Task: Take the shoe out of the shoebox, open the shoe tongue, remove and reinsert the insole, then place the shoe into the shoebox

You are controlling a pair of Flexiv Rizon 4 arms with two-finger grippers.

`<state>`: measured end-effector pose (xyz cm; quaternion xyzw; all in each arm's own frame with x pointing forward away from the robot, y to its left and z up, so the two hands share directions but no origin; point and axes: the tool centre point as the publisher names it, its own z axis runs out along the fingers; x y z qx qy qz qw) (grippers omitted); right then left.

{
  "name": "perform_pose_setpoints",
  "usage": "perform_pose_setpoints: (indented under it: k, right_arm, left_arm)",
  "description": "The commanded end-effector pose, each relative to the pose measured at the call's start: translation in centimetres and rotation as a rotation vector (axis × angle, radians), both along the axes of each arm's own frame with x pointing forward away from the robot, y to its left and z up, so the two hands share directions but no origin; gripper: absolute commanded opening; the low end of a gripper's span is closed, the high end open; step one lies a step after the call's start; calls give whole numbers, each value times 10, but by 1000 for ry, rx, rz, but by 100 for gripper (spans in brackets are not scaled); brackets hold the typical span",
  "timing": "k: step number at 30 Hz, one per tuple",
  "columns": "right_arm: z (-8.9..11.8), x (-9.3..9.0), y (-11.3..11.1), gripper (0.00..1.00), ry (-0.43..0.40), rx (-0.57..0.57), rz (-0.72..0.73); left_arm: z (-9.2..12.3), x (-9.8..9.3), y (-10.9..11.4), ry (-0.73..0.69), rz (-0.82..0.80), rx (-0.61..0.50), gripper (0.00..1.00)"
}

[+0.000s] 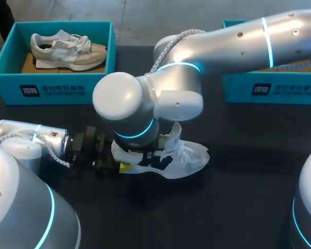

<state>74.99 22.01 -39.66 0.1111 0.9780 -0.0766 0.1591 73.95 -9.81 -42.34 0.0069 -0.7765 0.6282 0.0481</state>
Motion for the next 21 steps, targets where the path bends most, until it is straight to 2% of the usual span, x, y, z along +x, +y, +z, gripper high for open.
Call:
perform_pose_setpoints:
  k: [1, 3, 8, 13, 21]
  right_arm:
    - [4, -2, -6, 1, -14, 7, 3]
    - [5, -2, -8, 23, -17, 11, -1]
    - [6, -1, -12, 35, -24, 13, -5]
    - [3, 3, -13, 38, -19, 19, 0]
    - [-15, 10, -14, 38, 41, 45, 17]
  left_arm:
    - [-5, -2, -1, 0, 4, 0, 0]
    - [-5, -2, -1, 0, 4, 0, 0]
    - [-5, -2, -1, 0, 4, 0, 0]
    - [-5, -2, -1, 0, 4, 0, 0]
    - [-5, -2, -1, 0, 4, 0, 0]
